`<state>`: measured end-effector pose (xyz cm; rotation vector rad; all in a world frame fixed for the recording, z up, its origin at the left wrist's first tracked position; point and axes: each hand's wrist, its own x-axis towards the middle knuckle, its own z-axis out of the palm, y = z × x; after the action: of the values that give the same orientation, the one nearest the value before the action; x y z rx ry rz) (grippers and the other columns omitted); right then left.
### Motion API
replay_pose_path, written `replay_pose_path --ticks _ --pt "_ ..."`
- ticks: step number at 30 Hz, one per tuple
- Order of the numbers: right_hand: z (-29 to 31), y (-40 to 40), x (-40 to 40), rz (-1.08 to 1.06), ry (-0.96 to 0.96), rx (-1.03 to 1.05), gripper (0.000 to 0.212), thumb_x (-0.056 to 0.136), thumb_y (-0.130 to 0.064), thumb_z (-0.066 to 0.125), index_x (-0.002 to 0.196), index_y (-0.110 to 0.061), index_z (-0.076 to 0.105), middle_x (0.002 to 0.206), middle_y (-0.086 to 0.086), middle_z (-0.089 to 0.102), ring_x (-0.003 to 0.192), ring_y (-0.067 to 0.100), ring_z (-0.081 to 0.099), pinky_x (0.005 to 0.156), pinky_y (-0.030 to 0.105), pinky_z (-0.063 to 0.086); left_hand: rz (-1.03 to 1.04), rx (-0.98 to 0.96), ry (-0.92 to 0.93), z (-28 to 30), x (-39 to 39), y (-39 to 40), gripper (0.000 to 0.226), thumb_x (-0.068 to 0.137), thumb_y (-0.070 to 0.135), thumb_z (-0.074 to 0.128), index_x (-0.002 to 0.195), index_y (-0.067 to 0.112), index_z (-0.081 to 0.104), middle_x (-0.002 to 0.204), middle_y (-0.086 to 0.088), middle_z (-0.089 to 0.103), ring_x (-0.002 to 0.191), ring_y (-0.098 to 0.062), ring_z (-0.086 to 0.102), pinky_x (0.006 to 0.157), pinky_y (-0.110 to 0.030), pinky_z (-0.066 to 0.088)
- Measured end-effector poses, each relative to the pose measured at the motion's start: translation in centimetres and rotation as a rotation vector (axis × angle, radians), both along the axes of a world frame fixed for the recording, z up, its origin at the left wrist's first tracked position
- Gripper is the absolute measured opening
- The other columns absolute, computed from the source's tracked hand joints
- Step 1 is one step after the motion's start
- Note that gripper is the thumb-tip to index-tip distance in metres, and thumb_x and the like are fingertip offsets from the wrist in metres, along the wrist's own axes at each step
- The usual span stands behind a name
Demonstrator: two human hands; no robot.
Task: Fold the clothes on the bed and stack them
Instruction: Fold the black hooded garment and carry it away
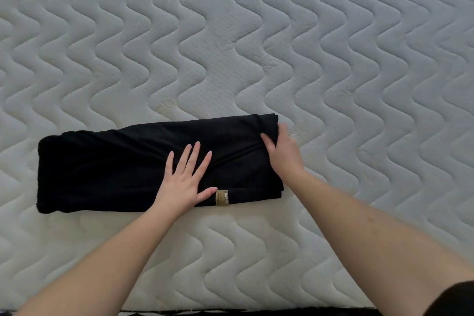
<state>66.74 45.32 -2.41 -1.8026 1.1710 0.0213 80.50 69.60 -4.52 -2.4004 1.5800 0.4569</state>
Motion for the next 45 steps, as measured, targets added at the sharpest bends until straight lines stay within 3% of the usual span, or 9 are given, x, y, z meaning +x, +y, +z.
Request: replay_pose_path --ticks 10,14,17,21,25,31,35,40,45 --pt "0.3 -10.6 -11.4 -0.269 0.078 -0.101 0.026 0.094 -0.044 0.058 0.103 -0.022 0.047 0.087 -0.006 0.059 0.084 0.021 0.054 0.074 0.030 0.035 -0.149 -0.124 0.138 0.4 -10.1 -11.6 0.069 0.098 0.061 0.026 0.158 0.033 0.008 0.166 -0.006 0.002 0.152 -0.028 0.007 0.121 -0.054 0.009" --pt "0.0 -12.6 -13.4 -0.271 0.118 -0.046 0.030 0.094 -0.047 0.056 0.102 -0.019 0.049 0.084 -0.009 0.057 0.087 0.024 0.057 0.068 0.032 0.036 -0.036 -0.135 0.095 0.6 -12.1 -13.8 0.082 0.094 0.062 0.037 0.158 0.024 0.002 0.166 -0.005 0.002 0.152 -0.025 0.007 0.121 -0.054 0.009" --pt "-0.2 -13.0 -13.9 -0.242 0.100 0.142 0.040 0.093 -0.053 0.055 0.118 -0.022 0.056 0.106 -0.003 0.063 0.104 0.021 0.061 0.086 0.035 0.048 0.093 -0.059 0.018 0.3 -12.1 -13.0 0.092 0.091 0.073 0.019 0.157 0.015 -0.009 0.165 -0.006 -0.010 0.152 -0.022 -0.006 0.121 -0.053 0.000" --pt "0.3 -13.1 -14.1 -0.079 0.073 0.184 0.043 0.097 -0.051 0.048 0.138 -0.038 0.043 0.128 -0.006 0.060 0.119 0.016 0.055 0.103 0.037 0.044 0.049 -0.008 0.015 0.0 -11.8 -12.6 0.088 0.091 0.075 0.011 0.156 0.020 -0.013 0.163 -0.008 -0.018 0.151 -0.023 -0.013 0.120 -0.047 -0.013" --pt "1.1 -12.1 -14.0 -0.072 0.051 0.036 0.032 0.101 -0.041 0.043 0.132 -0.036 0.048 0.109 -0.008 0.063 0.106 0.020 0.059 0.087 0.032 0.041 0.000 0.012 0.027 -0.2 -11.2 -12.8 0.086 0.089 0.076 0.004 0.154 0.025 -0.019 0.162 -0.011 -0.023 0.151 -0.026 -0.016 0.121 -0.046 -0.010" --pt "5.0 -10.3 -12.1 -0.125 -0.107 -0.007 0.028 0.101 -0.036 0.045 0.126 -0.036 0.059 0.104 -0.017 0.068 0.102 0.008 0.062 0.089 0.026 0.047 -0.062 0.026 0.111 0.0 -10.3 -13.0 0.079 0.091 0.073 0.009 0.154 0.033 -0.018 0.161 -0.014 -0.022 0.151 -0.031 -0.013 0.120 -0.054 0.005" --pt "8.7 -8.0 -9.2 -0.085 -0.191 -0.008 0.029 0.101 -0.031 0.046 0.123 -0.044 0.060 0.100 -0.029 0.066 0.097 -0.009 0.059 0.078 0.006 0.043 -0.086 0.016 0.181 0.5 -9.6 -12.9 0.067 0.097 0.062 0.007 0.155 0.035 -0.012 0.163 -0.012 -0.018 0.151 -0.028 -0.014 0.121 -0.051 0.001" --pt "11.1 -3.7 -5.1 0.003 -0.243 0.048 0.032 0.100 -0.030 0.047 0.126 -0.041 0.061 0.080 -0.010 0.069 0.074 0.008 0.064 0.068 0.023 0.052 -0.066 -0.065 0.363 2.0 -7.8 -12.8 0.057 0.102 0.041 0.034 0.156 0.030 0.019 0.166 -0.008 -0.002 0.152 -0.022 0.001 0.123 -0.041 0.007" --pt "11.6 -0.3 -1.2 0.104 -0.211 0.017 0.033 0.100 -0.030 0.050 0.130 -0.041 0.058 0.082 -0.018 0.069 0.076 0.002 0.064 0.068 0.020 0.050 0.185 -0.328 0.711 4.9 -4.6 -11.8 0.036 0.093 0.011 0.052 0.128 0.014 0.060 0.135 0.001 0.056 0.124 -0.017 0.051 0.098 -0.019 0.038"
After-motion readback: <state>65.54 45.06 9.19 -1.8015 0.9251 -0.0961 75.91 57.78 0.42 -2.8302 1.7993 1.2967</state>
